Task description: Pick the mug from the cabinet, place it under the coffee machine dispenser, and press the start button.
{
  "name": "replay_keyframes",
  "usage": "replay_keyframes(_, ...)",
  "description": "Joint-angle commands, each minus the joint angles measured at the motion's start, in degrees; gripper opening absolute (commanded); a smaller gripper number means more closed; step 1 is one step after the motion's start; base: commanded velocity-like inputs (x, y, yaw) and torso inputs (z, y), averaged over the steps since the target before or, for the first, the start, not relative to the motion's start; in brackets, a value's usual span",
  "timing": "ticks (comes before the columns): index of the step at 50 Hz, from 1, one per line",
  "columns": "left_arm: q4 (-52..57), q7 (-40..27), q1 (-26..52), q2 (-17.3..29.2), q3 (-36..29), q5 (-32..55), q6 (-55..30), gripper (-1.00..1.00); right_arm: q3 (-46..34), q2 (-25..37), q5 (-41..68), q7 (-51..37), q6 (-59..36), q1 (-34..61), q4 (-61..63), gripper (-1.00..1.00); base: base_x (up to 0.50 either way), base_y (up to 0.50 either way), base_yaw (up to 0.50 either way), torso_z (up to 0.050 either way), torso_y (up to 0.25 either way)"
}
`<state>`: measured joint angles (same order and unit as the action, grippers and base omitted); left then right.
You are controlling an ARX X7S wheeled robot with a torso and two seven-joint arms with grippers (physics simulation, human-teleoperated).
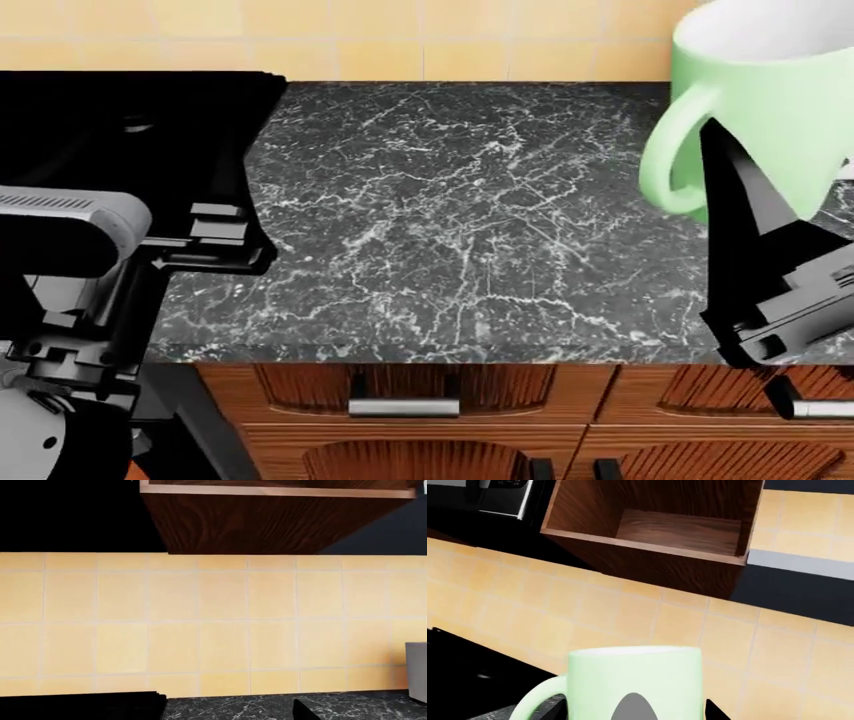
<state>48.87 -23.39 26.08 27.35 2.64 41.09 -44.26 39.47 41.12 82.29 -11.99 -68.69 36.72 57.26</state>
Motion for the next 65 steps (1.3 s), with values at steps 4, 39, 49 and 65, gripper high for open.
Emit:
replay_keyframes(4, 0.35, -0.49, -0.49, 0.06, 0.28, 0.57, 0.28, 1.00, -4.19, 2.56, -10.18, 3.15, 13.32, -9.29, 2.14, -1.00, 0.00, -0.22, 0.00, 0.000, 0.000)
replay_keyframes(39, 1.59, -1.41, -1.05, 0.61, 0.47, 2.23, 0.75, 1.00, -6.38, 1.69, -14.60, 3.25, 19.48, -14.59, 1.12, -1.00, 0.00, -0.50, 0.00, 0.000, 0.000)
replay_keyframes(49, 1.17, -1.31, -1.22, 0.67, 0.28, 2.15, 1.32, 1.00, -7.33, 1.80, -15.01, 3.16, 20.37, -15.05, 1.00, -1.00, 0.00, -0.50, 0.00, 0.001, 0.000)
replay_keyframes(65, 1.46, -1.72, -1.12, 1.01, 0.50, 2.95, 1.47, 1.00, -10.37, 1.88, -16.77, 2.64, 21.42, -14.14, 0.60, -1.00, 0.00, -0.50, 0.00, 0.000, 0.000)
